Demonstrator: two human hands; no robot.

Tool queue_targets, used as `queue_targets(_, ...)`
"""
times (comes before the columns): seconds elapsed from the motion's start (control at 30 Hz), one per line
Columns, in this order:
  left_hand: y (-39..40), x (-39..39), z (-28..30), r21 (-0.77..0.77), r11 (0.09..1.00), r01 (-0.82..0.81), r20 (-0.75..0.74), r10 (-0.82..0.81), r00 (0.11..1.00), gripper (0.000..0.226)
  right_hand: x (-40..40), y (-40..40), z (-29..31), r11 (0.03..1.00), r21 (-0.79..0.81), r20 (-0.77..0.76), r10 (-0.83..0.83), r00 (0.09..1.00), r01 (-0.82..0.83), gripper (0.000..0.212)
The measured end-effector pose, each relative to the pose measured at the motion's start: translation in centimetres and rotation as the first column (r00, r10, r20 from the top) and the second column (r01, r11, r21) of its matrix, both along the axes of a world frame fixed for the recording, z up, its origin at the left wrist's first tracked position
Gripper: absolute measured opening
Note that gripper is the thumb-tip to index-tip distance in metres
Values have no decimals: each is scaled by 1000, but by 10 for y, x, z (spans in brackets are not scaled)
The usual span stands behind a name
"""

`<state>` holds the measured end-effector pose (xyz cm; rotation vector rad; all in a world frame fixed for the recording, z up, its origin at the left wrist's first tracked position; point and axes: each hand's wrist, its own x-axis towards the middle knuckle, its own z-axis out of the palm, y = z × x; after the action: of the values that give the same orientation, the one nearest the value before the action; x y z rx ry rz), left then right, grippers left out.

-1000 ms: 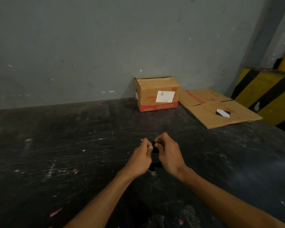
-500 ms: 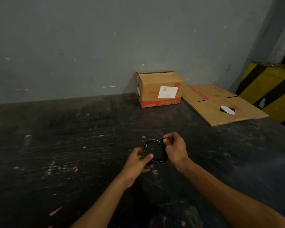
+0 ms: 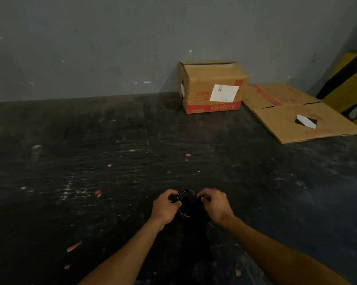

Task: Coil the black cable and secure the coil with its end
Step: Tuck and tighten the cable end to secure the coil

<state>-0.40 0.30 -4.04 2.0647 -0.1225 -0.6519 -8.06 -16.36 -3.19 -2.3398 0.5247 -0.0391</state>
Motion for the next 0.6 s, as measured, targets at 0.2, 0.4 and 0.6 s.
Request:
queue_targets(0.2,-4,7,-19,141,990,-9,61,0,998,33,6,4,-13,1000,2,-96,15,995,-15,29)
queue_targets(0.4,-8,11,-19,174,985,-19,47,11,999,38,10,-2,-11,998,-8,-197,61,978,-63,33)
queue_targets(0.6,-6,5,-10,179,975,-129,32,125,992,46,4,-1,-7,999,13,-225,42,974,-40,34)
